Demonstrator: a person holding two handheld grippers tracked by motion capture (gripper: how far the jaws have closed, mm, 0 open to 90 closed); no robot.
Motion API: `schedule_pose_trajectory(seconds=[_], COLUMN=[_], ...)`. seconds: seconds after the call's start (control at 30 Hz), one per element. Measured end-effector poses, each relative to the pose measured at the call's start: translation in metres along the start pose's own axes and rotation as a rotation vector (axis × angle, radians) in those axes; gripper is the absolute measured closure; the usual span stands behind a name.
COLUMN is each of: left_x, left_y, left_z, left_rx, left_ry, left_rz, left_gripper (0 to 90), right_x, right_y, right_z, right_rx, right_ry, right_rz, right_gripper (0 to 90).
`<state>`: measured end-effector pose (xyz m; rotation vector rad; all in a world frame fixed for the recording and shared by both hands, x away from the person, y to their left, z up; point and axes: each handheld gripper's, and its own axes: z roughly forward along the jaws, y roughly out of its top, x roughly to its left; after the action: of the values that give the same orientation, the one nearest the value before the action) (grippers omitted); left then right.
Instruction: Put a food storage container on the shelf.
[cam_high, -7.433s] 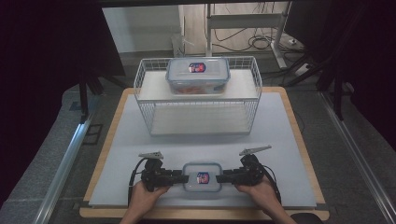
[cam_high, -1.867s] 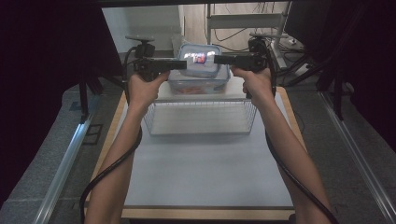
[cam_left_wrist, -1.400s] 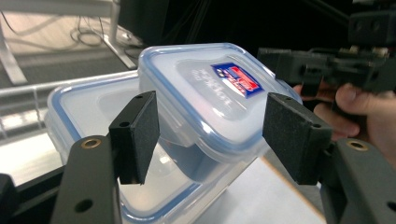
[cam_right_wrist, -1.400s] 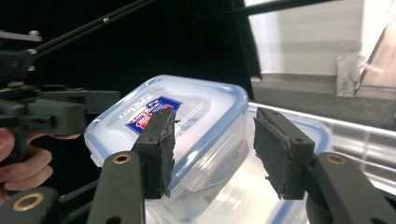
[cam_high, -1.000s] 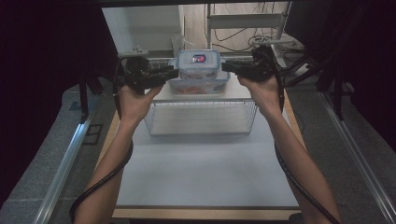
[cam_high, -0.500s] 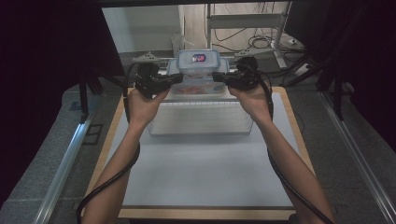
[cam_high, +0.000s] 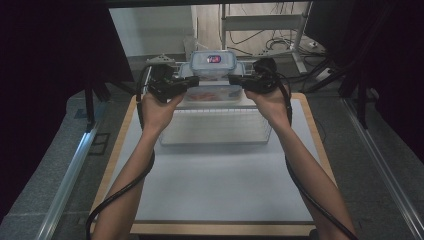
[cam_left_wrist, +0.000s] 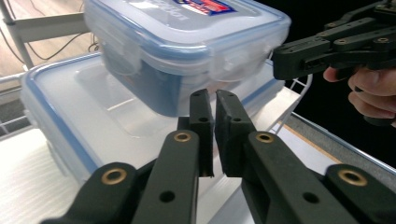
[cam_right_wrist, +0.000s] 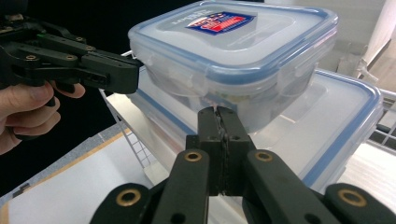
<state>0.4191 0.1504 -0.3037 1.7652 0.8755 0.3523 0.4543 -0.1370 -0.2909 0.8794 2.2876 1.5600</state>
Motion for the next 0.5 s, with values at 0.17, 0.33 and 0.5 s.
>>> schedule_pose_trajectory(seconds=[0.17,0.33,0.5], left_x=[-0.007,-0.014,-0.02], left_y=[-0.004,-0.011,-0.019], left_z=[-0.001,-0.003,-0.007], left_rx=[0.001,0.002,0.002], left_ry=[-0.007,-0.016,-0.025], left_rz=[0.025,0.046,0.058], left_gripper=[78.3,71.1,65.0], right_x=[0.003,0.005,0.006], right_y=[-0.005,-0.013,-0.021], right_z=[-0.003,-0.006,-0.01], right_rx=[-0.007,-0.02,-0.022], right_ry=[0.01,0.019,0.036], right_rz=[-0.002,-0.008,-0.012], right_gripper=[80.7,73.3,67.8])
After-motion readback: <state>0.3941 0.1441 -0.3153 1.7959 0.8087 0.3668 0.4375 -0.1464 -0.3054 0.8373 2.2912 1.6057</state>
